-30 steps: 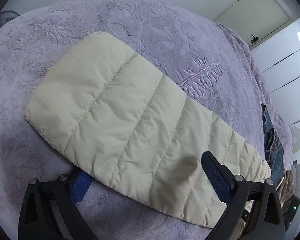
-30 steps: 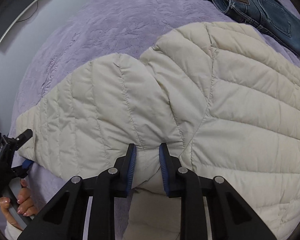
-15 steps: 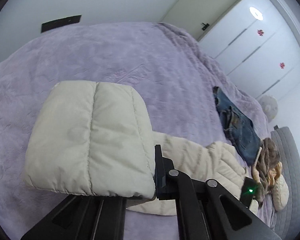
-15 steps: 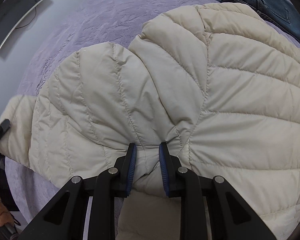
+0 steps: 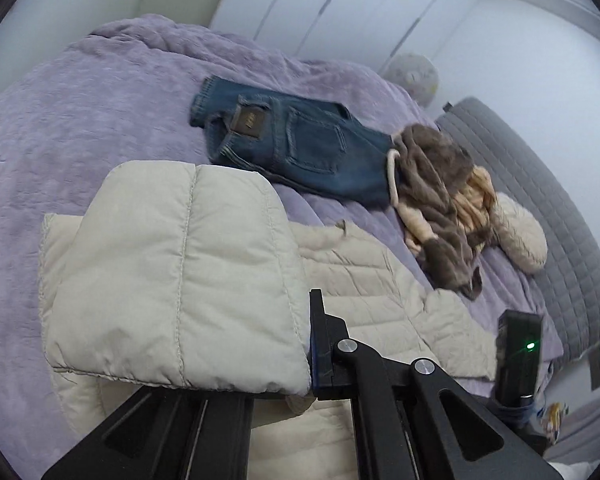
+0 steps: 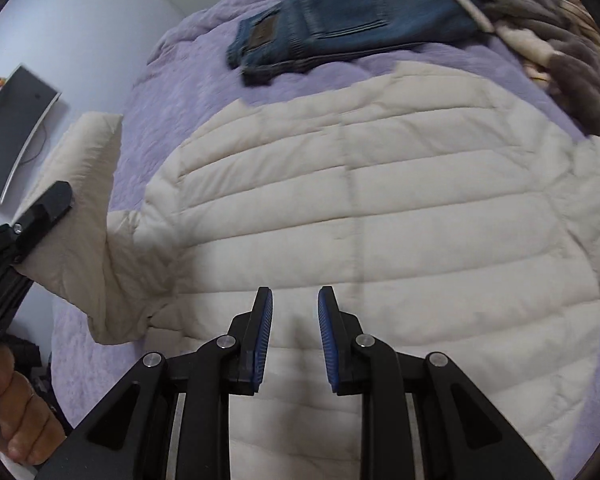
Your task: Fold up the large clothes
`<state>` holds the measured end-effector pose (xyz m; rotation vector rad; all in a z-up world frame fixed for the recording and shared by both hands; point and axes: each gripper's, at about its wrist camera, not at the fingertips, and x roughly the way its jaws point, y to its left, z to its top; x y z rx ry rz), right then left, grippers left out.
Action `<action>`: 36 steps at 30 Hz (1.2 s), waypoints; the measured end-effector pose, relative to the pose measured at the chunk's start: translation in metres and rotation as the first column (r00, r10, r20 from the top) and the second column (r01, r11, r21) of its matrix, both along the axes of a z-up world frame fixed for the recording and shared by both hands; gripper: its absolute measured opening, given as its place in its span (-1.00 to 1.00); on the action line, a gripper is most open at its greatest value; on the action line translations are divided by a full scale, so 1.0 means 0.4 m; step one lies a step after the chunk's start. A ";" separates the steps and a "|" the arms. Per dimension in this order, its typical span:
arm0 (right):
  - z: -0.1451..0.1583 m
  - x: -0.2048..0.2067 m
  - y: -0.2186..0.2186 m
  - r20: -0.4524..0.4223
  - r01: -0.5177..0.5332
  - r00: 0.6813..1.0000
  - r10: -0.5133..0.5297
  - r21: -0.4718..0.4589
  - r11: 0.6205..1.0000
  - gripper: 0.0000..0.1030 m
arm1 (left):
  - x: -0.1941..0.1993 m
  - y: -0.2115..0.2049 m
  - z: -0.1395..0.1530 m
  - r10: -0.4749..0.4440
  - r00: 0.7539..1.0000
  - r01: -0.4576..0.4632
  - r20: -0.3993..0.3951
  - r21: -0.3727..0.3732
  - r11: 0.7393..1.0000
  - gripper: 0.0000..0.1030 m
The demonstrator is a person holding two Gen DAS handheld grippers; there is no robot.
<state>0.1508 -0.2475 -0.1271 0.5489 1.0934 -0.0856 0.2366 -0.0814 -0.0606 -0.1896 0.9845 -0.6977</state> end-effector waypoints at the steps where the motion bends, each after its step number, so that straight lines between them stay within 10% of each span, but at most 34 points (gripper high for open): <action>1: 0.002 -0.023 -0.041 -0.005 0.033 0.999 -0.033 -0.006 0.999 -0.49 | -0.007 -0.049 -0.018 -0.031 1.000 0.031 -0.004 0.033 0.999 -0.85; 16: -0.077 -0.244 -0.348 -0.051 0.261 0.965 -0.258 0.071 0.963 -0.49 | -0.112 -0.405 -0.208 -0.255 0.967 0.222 0.007 0.470 0.854 -0.84; 18: -0.079 -0.238 -0.351 -0.048 0.262 0.965 -0.259 0.088 0.961 -0.49 | -0.121 -0.411 -0.199 -0.267 0.964 0.227 0.016 0.474 0.851 -0.54; 20: -0.078 -0.241 -0.356 -0.043 0.260 0.966 -0.256 0.100 0.961 -0.43 | -0.130 -0.405 -0.178 -0.266 0.963 0.215 0.049 0.460 0.862 0.97; 23: -0.071 -0.245 -0.359 -0.031 0.251 0.968 -0.249 0.116 0.961 -0.08 | -0.151 -0.393 -0.137 -0.285 0.950 0.201 0.126 0.453 0.869 1.00; 30: -0.037 -0.215 -0.325 0.003 0.212 0.977 -0.214 0.116 0.970 0.51 | -0.148 -0.189 -0.064 -0.140 0.977 0.063 0.163 0.407 0.911 1.00; 36: -0.042 -0.145 -0.276 0.037 0.150 0.986 -0.162 0.230 0.962 0.52 | -0.107 0.121 -0.132 0.148 0.979 -0.201 0.139 0.539 0.818 1.00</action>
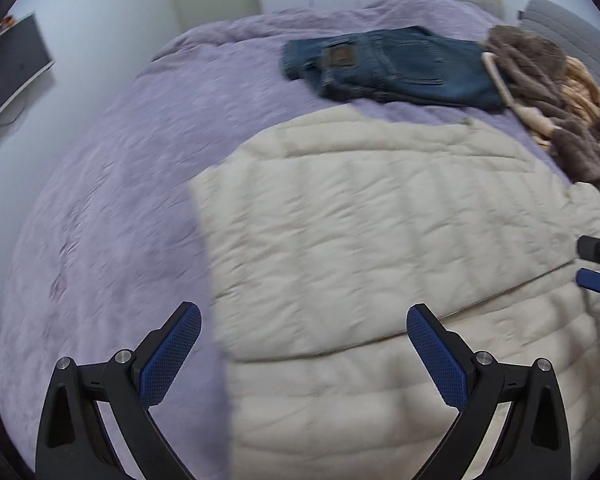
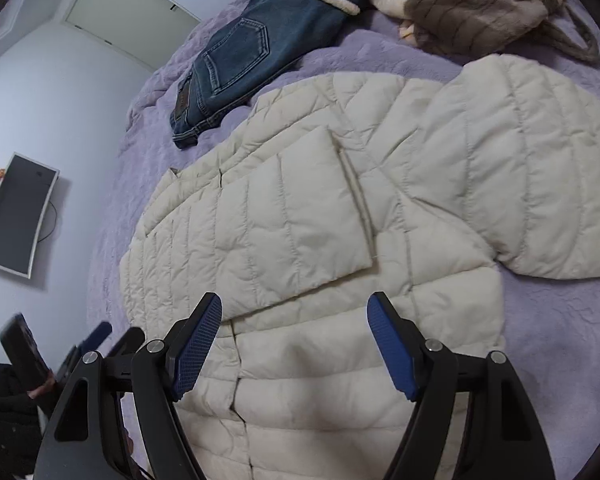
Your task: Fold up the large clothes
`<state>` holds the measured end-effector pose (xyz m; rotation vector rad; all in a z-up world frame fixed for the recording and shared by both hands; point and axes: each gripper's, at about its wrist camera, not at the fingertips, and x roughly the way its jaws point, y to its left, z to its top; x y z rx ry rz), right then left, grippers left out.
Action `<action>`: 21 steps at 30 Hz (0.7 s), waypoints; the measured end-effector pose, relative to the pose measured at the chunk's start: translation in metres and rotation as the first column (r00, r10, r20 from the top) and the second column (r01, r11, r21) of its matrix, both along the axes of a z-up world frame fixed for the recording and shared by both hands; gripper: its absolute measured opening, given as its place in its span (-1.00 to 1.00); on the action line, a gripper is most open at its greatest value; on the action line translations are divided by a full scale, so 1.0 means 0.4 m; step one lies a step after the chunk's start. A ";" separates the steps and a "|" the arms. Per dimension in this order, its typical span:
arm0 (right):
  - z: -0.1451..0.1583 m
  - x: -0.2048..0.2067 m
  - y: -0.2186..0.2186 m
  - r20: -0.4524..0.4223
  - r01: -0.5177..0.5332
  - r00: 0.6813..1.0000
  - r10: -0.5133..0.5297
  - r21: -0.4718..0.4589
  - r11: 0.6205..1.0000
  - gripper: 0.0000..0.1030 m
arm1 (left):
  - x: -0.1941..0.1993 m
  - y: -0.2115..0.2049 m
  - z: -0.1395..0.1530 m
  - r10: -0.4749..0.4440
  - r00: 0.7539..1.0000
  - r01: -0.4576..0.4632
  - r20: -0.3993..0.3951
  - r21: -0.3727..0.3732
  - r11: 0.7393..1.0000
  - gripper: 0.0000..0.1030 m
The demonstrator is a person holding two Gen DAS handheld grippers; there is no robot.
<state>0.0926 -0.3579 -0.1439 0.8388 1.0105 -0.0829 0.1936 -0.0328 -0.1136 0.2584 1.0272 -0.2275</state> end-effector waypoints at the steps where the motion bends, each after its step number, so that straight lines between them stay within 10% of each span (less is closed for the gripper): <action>1: -0.021 0.013 0.003 -0.011 0.010 1.000 -0.010 0.047 0.999 0.52 | 0.006 0.045 -0.013 0.048 0.999 -0.048 -0.017 0.015 0.999 1.00; 5: -0.096 0.067 0.018 -0.044 0.075 0.997 -0.069 0.159 0.984 0.51 | 0.011 0.134 -0.060 0.134 0.990 -0.132 -0.053 0.038 0.990 1.00; 8: -0.091 0.123 0.040 -0.025 0.073 0.997 -0.070 0.177 0.982 -0.87 | 0.013 0.109 -0.096 0.098 0.995 -0.095 -0.034 0.082 0.992 1.00; 16: 0.150 0.223 0.087 0.225 -0.001 0.974 -0.010 0.051 0.999 -0.91 | 0.079 0.088 -0.139 0.164 0.986 -0.166 0.028 0.118 0.979 1.00; 21: 0.093 0.163 0.038 0.122 0.079 0.990 -0.074 -0.037 0.996 -0.91 | 0.121 0.159 -0.148 0.243 0.970 -0.243 0.009 0.088 0.966 1.00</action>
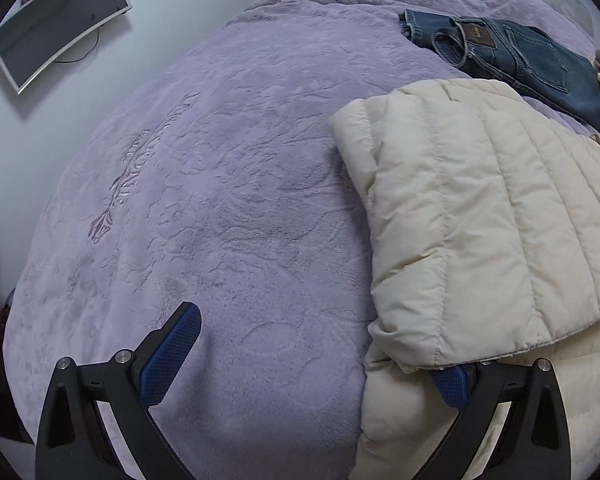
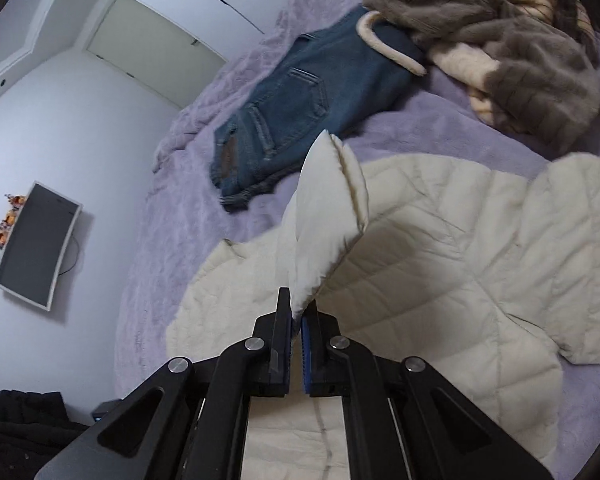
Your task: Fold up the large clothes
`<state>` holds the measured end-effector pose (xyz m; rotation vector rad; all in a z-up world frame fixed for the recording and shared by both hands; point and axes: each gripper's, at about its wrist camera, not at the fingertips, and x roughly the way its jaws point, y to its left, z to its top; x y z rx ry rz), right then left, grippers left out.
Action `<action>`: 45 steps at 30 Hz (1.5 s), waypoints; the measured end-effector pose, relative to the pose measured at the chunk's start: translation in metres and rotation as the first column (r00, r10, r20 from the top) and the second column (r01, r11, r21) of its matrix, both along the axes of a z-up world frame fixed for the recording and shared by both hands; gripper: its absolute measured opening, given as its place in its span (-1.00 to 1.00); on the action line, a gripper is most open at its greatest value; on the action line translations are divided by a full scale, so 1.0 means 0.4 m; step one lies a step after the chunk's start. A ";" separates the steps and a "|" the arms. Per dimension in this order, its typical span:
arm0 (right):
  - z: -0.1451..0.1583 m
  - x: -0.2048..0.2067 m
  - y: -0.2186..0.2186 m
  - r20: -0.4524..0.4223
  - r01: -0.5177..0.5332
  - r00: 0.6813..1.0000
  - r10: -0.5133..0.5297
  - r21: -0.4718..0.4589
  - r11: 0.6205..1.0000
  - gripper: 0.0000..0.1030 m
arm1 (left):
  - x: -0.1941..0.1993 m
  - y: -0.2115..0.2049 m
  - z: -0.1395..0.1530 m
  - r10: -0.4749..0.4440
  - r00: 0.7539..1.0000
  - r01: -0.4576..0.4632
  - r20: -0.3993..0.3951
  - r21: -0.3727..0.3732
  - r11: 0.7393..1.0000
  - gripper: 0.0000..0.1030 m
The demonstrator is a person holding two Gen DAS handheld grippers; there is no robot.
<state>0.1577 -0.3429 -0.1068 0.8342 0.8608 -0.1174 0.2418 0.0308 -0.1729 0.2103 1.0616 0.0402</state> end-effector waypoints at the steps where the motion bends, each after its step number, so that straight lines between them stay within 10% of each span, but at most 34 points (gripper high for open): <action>1: -0.033 -0.027 -0.020 -0.042 0.019 0.999 -0.019 0.004 1.000 -0.92 | 0.003 0.003 -0.004 -0.003 1.000 0.003 -0.001 0.007 1.000 1.00; 6: -0.198 -0.118 -0.082 -0.220 0.103 0.971 -0.095 0.025 0.994 -0.93 | -0.005 -0.012 -0.004 -0.046 0.999 0.046 -0.005 0.030 0.998 1.00; 11: -0.193 -0.146 -0.106 -0.156 0.086 0.986 -0.059 0.170 0.982 -0.86 | -0.016 -0.008 0.032 -0.136 0.990 0.136 -0.040 -0.017 0.991 1.00; 15: -0.180 -0.152 -0.126 -0.099 0.105 0.992 -0.082 0.255 0.961 0.41 | -0.066 0.026 0.103 -0.232 0.971 0.219 -0.057 -0.178 0.959 1.00; 19: -0.187 -0.119 -0.121 -0.080 0.097 0.994 -0.077 0.282 0.954 0.17 | -0.003 0.069 0.135 -0.145 0.989 0.134 -0.036 -0.214 0.967 1.00; 20: -0.193 -0.104 -0.115 -0.089 0.091 0.994 -0.068 0.279 0.956 -0.10 | 0.028 0.083 0.127 -0.097 0.995 0.087 -0.037 -0.220 0.972 1.00; 21: -0.197 -0.095 -0.107 -0.106 0.079 0.993 -0.052 0.268 0.960 -0.86 | 0.055 0.096 0.123 -0.050 0.998 0.041 -0.033 -0.233 0.972 1.00; 22: -0.197 -0.086 -0.099 -0.130 0.073 0.991 -0.043 0.235 0.969 -0.95 | 0.081 0.104 0.114 -0.009 1.000 0.003 -0.026 -0.250 0.968 1.00; 27: -0.168 -0.101 -0.102 -0.167 0.082 0.983 -0.077 0.026 0.996 -0.95 | 0.142 0.052 0.037 -0.023 0.999 0.014 -0.036 -0.234 0.972 1.00; 35: -0.203 -0.120 -0.102 -0.216 0.056 0.975 -0.059 -0.019 0.998 -0.95 | 0.159 -0.005 -0.044 -0.035 0.996 0.023 -0.080 -0.139 0.990 1.00; 45: -0.150 -0.137 -0.101 -0.215 0.019 0.976 -0.038 -0.090 0.996 -0.95 | 0.196 0.020 0.091 -0.026 0.999 0.031 0.028 -0.212 0.977 1.00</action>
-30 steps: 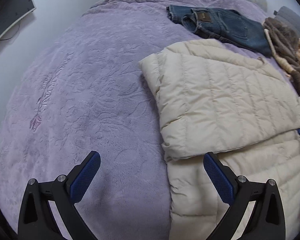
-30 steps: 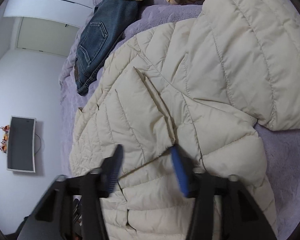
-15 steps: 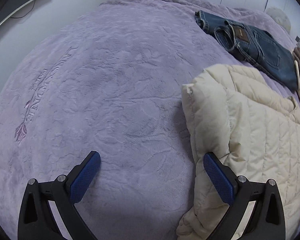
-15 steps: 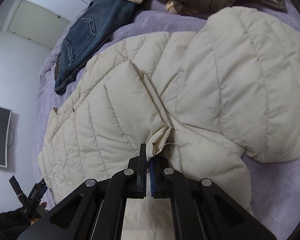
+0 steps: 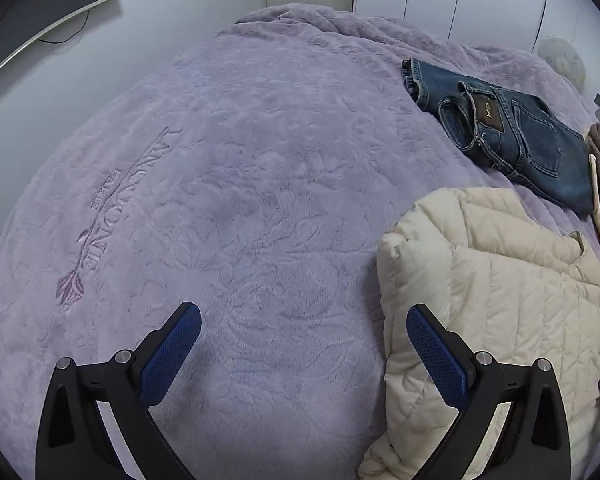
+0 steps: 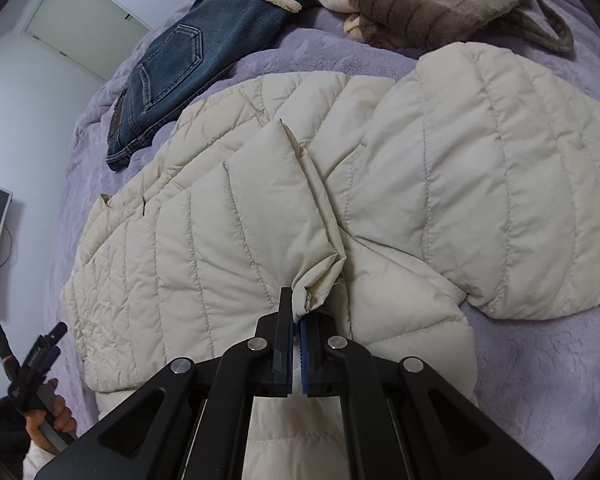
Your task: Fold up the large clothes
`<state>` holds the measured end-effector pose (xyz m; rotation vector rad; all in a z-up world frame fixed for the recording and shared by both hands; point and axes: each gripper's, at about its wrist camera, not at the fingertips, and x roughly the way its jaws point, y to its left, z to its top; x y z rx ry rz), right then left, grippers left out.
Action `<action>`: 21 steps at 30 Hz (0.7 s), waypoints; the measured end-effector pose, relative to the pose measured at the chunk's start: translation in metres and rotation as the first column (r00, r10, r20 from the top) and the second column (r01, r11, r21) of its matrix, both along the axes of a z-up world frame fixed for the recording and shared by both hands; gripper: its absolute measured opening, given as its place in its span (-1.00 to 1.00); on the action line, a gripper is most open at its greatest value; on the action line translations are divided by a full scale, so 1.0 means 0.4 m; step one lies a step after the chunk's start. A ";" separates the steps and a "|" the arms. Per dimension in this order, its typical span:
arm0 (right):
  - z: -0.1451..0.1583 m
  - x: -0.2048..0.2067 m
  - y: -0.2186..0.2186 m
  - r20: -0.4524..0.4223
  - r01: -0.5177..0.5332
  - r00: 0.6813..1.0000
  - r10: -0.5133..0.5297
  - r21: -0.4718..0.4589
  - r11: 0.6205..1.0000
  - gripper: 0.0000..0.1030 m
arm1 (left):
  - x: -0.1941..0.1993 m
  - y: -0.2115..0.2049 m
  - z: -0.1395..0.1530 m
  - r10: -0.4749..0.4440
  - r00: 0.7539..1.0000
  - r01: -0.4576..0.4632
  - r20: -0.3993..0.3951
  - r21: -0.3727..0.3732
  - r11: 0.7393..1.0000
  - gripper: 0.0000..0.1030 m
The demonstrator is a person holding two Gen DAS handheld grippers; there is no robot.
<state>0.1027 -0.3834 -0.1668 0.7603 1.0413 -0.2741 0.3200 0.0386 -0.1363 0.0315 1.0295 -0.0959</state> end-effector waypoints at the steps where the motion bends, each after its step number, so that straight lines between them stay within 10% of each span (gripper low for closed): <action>1: -0.001 0.001 -0.001 -0.005 -0.005 1.000 0.005 -0.002 1.000 -0.95 | 0.017 -0.016 -0.010 -0.007 1.000 0.007 -0.011 0.019 1.000 1.00; 10: -0.036 0.045 -0.013 -0.045 0.018 0.999 -0.020 -0.060 0.998 -0.95 | 0.109 -0.114 -0.086 -0.011 0.999 0.017 -0.053 0.112 0.994 1.00; 21: -0.003 0.019 -0.008 -0.065 -0.017 0.998 0.014 -0.041 0.999 -0.91 | 0.057 -0.033 0.001 -0.061 0.998 0.063 -0.026 0.092 0.994 1.00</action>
